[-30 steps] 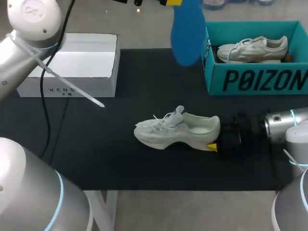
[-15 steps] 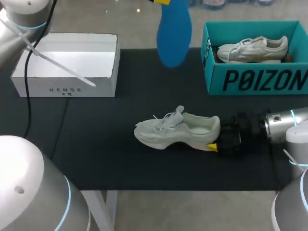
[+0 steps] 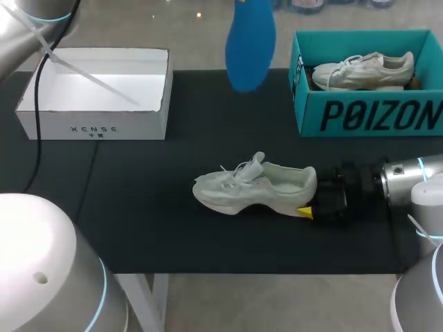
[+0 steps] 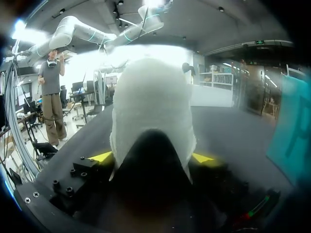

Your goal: Take the shoe out of the shoebox, open the shoe tongue, remove and reinsert the insole, then place the shoe into the shoebox

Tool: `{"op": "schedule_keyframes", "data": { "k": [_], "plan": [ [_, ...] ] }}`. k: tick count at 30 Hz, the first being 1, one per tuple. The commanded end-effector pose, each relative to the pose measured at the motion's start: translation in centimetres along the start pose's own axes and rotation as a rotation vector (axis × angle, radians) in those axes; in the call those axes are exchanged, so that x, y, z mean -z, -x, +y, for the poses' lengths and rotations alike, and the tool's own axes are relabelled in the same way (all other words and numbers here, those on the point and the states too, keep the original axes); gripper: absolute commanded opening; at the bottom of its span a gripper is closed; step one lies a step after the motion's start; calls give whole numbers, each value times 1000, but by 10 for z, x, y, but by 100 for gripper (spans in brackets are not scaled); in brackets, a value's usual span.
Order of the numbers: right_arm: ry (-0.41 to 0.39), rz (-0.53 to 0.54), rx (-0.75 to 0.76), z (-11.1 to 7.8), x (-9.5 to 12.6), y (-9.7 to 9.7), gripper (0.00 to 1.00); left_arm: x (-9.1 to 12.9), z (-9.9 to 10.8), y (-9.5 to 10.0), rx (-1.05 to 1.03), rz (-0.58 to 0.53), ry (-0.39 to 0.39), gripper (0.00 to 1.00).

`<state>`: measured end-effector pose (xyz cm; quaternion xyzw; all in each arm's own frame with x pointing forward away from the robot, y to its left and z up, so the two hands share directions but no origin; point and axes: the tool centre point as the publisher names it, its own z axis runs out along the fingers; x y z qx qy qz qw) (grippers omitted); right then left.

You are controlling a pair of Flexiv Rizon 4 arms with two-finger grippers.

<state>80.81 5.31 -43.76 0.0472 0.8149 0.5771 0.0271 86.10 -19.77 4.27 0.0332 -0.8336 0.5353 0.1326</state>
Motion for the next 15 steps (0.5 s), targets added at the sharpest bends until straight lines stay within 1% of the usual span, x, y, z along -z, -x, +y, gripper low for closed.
{"op": "schedule_keyframes", "data": {
  "k": [1, 7, 10, 15],
  "plan": [
    [-2, 0, 0, -5, -4, -1, 100, 0, 0, 1, -1, 2, 1, 0],
    [0, -9, 4, -5, 6, 1, 100, 0, 0, 1, -1, 2, 1, 0],
    [-4, -31, 14, -1, 15, 2, 100, 0, 0, 1, -1, 2, 1, 0],
    [-41, -63, 29, 6, 34, 5, 100, 0, 0, 1, -1, 2, 1, 0]
  ]
}}
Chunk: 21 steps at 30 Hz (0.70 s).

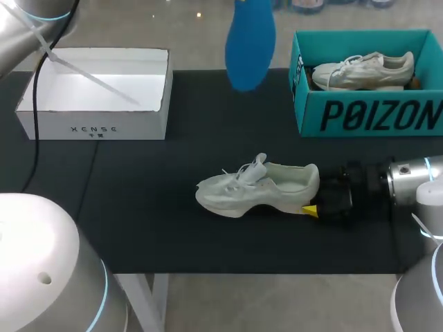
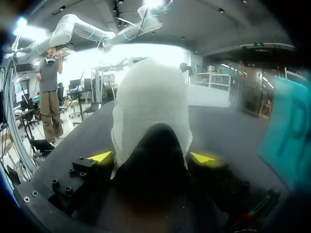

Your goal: Take the shoe out of the shoebox, open the shoe tongue, remove and reinsert the insole, then place the shoe into the shoebox

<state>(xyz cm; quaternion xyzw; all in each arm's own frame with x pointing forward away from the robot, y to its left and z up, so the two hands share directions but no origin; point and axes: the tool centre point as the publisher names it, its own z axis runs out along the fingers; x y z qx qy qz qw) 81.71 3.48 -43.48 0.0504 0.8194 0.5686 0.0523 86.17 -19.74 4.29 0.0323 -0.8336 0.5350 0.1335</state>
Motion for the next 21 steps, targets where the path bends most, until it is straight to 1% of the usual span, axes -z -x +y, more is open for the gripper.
{"op": "schedule_keyframes", "data": {
  "k": [1, 4, 7, 11, 16, 21],
  "plan": [
    [-34, -23, 8, 10, 21, -3, 100, 0, 0, 0, -1, 0, 0, 0],
    [-53, -29, 22, 17, 31, -2, 100, 0, 0, 0, -1, 0, 0, 0],
    [-115, -24, 47, 28, 43, 1, 100, 0, 0, 0, -1, 0, 0, 0],
    [-259, -24, 80, 49, 57, 5, 100, 0, 0, 0, -1, 0, 0, 0],
    [-495, -30, 111, 74, 69, 10, 100, 0, 0, 0, -1, 0, 0, 0],
    [-694, -21, 123, 93, 77, 15, 100, 0, 0, 0, -1, 0, 0, 0]
  ]
}}
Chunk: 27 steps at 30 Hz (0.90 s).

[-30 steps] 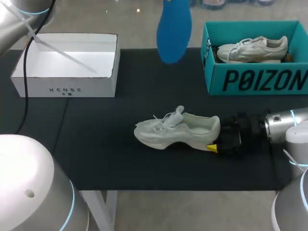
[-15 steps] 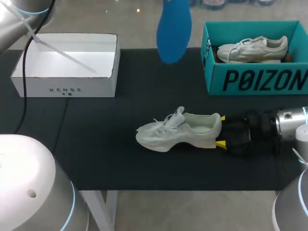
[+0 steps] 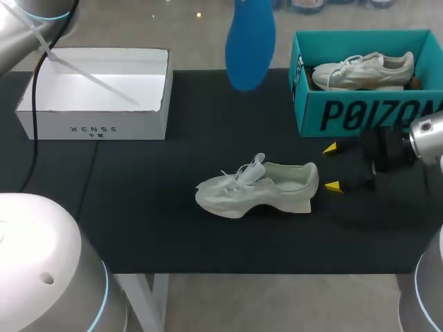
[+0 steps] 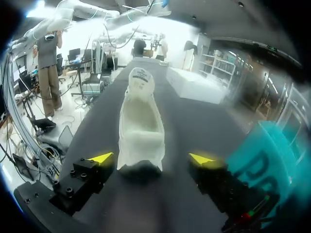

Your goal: Take the shoe out of the shoebox, open the shoe tongue, remove and reinsert the insole, then place the shoe into the shoebox

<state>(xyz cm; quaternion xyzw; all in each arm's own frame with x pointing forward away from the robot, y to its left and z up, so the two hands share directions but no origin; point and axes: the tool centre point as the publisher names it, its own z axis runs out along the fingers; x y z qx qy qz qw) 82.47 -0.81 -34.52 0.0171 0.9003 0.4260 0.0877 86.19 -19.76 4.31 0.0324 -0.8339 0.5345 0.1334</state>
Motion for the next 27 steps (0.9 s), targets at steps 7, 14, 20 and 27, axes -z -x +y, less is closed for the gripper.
{"op": "schedule_keyframes", "data": {
  "k": [7, 14, 20, 27],
  "plan": [
    [-547, 38, 42, 37, 14, 6, 100, 0, 0, 0, -1, 0, -1, 0],
    [-569, 61, 70, 47, 7, 8, 100, 0, 0, 0, -1, 0, -1, 0],
    [-556, 67, 78, 49, 11, 5, 100, 0, 0, 0, -1, 0, -1, 0],
    [-577, 61, 78, 50, 23, -4, 100, 0, 0, 0, -1, 0, -1, 0]
  ]
}}
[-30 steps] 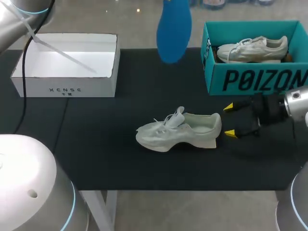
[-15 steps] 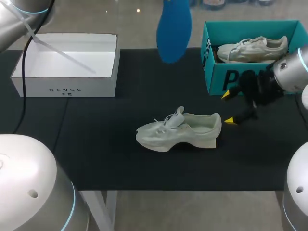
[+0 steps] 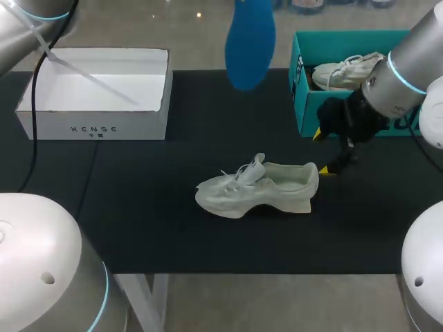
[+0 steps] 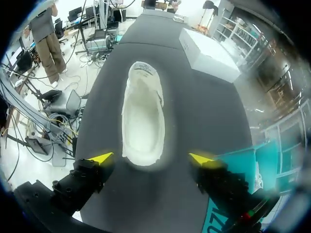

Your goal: Take the shoe out of the shoebox, open the shoe tongue, remove and reinsert the insole, then place the shoe into the shoebox

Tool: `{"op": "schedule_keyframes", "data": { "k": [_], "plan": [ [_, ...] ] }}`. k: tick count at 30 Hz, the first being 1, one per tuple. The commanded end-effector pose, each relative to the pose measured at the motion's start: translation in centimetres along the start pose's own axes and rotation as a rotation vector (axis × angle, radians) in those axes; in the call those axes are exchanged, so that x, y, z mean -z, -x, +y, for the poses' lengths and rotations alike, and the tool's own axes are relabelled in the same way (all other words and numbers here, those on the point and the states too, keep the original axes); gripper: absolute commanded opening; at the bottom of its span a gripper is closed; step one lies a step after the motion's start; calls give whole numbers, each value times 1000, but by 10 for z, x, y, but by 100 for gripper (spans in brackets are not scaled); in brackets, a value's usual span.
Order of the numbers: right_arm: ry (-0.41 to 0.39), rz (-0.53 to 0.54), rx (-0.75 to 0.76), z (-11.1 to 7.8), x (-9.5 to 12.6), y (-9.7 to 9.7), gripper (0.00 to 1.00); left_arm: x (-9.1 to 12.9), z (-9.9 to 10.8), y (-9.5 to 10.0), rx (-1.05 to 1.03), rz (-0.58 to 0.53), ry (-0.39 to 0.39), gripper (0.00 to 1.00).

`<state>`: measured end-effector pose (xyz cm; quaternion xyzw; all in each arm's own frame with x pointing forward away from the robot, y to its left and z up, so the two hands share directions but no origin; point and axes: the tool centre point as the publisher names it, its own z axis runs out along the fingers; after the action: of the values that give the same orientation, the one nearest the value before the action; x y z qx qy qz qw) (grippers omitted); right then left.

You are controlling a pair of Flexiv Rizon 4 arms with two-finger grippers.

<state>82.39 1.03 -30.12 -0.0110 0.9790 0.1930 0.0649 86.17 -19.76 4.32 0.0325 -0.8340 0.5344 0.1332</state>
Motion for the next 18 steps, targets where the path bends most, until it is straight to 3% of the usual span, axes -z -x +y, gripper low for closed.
{"op": "schedule_keyframes", "data": {
  "k": [1, 18],
  "plan": [
    [-95, -6, -3, 0, 12, -9, 100, 0, 0, 0, -1, 1, -1, 0],
    [-139, -24, 1, -4, 7, -2, 100, 0, 0, 0, -1, 1, -1, 0]
  ]
}}
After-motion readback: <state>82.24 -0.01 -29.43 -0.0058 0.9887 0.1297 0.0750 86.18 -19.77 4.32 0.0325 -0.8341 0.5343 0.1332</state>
